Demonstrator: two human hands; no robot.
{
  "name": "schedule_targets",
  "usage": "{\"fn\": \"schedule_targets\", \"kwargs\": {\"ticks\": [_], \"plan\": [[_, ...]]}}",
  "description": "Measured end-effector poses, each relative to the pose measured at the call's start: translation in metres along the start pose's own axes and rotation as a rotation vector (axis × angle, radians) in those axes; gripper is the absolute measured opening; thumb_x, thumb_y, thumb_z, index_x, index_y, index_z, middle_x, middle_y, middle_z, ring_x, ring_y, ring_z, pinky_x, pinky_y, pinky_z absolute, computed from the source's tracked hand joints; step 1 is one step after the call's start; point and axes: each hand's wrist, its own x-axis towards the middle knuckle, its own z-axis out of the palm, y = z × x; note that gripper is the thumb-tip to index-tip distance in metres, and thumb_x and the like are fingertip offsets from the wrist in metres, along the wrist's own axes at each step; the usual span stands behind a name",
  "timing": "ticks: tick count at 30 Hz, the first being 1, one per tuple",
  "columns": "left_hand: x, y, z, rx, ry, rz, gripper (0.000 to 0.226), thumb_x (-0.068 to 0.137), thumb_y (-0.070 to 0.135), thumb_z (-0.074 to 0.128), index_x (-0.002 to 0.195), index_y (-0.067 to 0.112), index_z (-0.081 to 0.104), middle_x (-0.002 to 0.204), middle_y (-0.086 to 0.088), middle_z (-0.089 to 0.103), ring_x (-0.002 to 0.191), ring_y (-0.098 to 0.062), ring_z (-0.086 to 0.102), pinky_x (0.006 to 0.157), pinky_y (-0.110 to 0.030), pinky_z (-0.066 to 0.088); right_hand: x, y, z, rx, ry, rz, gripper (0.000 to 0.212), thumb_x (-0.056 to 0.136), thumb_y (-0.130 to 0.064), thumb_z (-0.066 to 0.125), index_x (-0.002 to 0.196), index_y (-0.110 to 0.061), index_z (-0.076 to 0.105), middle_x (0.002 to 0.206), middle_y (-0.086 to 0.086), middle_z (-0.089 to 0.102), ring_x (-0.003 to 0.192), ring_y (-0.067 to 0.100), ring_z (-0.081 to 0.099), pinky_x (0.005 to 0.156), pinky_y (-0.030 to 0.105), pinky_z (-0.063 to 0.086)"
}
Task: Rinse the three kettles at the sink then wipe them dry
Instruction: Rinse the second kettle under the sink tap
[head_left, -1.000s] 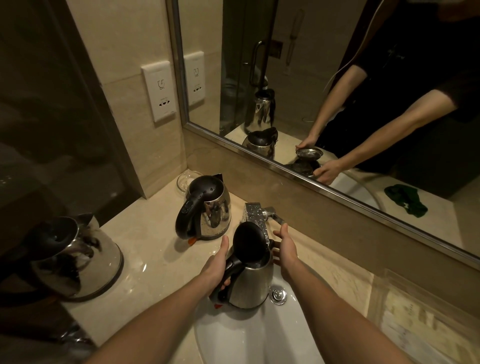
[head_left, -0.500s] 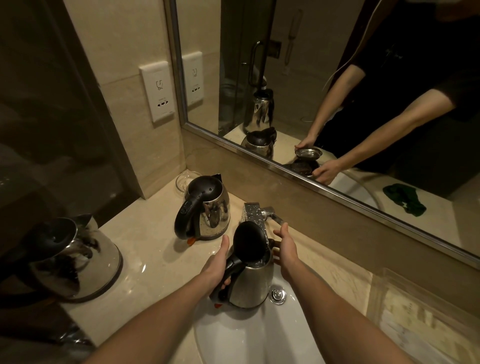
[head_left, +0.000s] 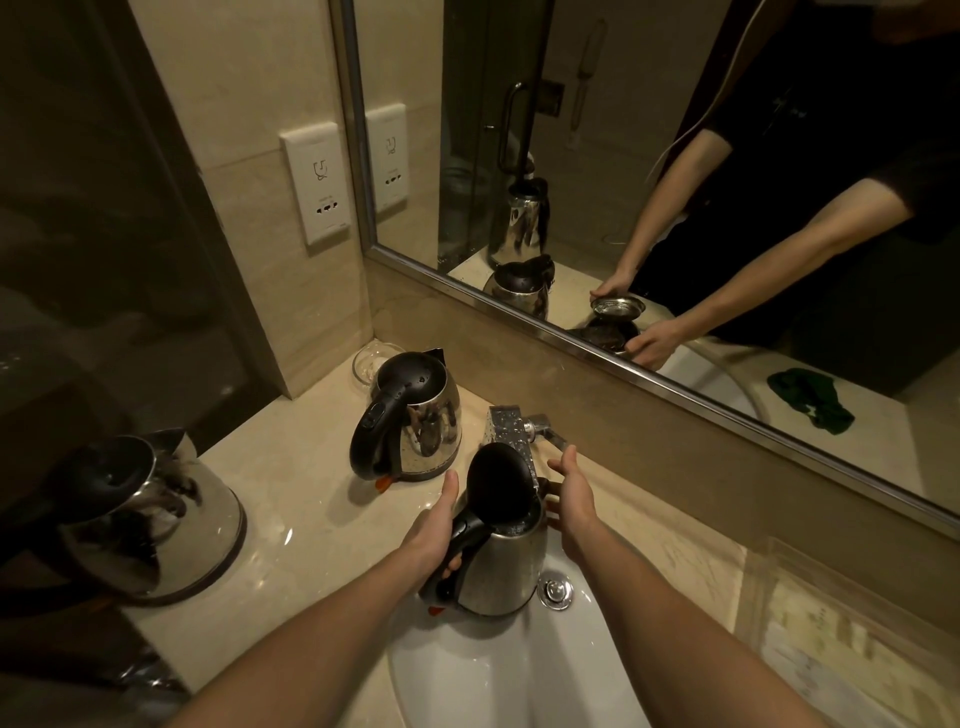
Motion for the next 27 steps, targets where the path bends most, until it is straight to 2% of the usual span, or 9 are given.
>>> {"fn": "schedule_targets", "kwargs": {"ticks": [6, 11, 15, 20, 27], "plan": [[-0.0036, 0.0028, 0.0018, 0.000, -0.001, -0.013, 0.092, 0.082, 0.087, 0.012, 0.075, 0.012, 0.063, 0.048, -0.004, 0.049, 0.043, -0.016, 0.048, 0.051, -0.026, 0.041, -0.0010, -0.0008, -0.0002, 0.010, -0.002, -0.005, 0.065, 0.095, -0.065, 0.027, 0.134, -0.018, 0.051, 0.132, 0.015, 0.054, 0.120, 0.031, 0.051, 0.102, 0.044, 0.040], [-0.0004, 0.0023, 0.0034, 0.011, 0.001, -0.016, 0.095, 0.080, 0.089, 0.011, 0.078, 0.010, 0.065, 0.047, -0.004, 0.049, 0.042, -0.016, 0.048, 0.051, -0.027, 0.042, -0.0017, -0.0018, -0.0021, 0.010, 0.003, -0.004, 0.065, 0.096, -0.064, 0.026, 0.136, -0.018, 0.049, 0.140, 0.017, 0.048, 0.126, 0.033, 0.046, 0.105, 0.045, 0.036], [0.0010, 0.0025, 0.0046, 0.010, -0.011, -0.013, 0.103, 0.076, 0.091, 0.011, 0.089, 0.007, 0.069, 0.047, -0.004, 0.049, 0.042, -0.016, 0.048, 0.050, -0.026, 0.041, -0.0007, -0.0029, -0.0026, 0.015, 0.007, 0.007, 0.069, 0.095, -0.065, 0.026, 0.143, -0.018, 0.043, 0.143, 0.017, 0.046, 0.130, 0.034, 0.044, 0.110, 0.048, 0.033], [-0.0004, 0.0050, 0.0065, 0.011, -0.018, -0.004, 0.093, 0.082, 0.088, 0.011, 0.075, 0.013, 0.065, 0.047, -0.005, 0.048, 0.042, -0.017, 0.047, 0.051, -0.027, 0.041, -0.0008, -0.0071, -0.0024, 0.031, 0.018, 0.008, 0.071, 0.095, -0.066, 0.025, 0.146, -0.018, 0.036, 0.137, 0.016, 0.052, 0.123, 0.032, 0.049, 0.109, 0.049, 0.035], [0.0032, 0.0073, 0.0073, 0.006, -0.002, -0.009, 0.095, 0.077, 0.092, 0.012, 0.068, 0.011, 0.062, 0.047, -0.006, 0.049, 0.041, -0.018, 0.048, 0.051, -0.028, 0.041, 0.0022, -0.0101, 0.0003, 0.051, 0.039, -0.013, 0.072, 0.094, -0.067, 0.027, 0.149, -0.020, 0.032, 0.145, 0.012, 0.046, 0.131, 0.032, 0.043, 0.112, 0.050, 0.030]]}}
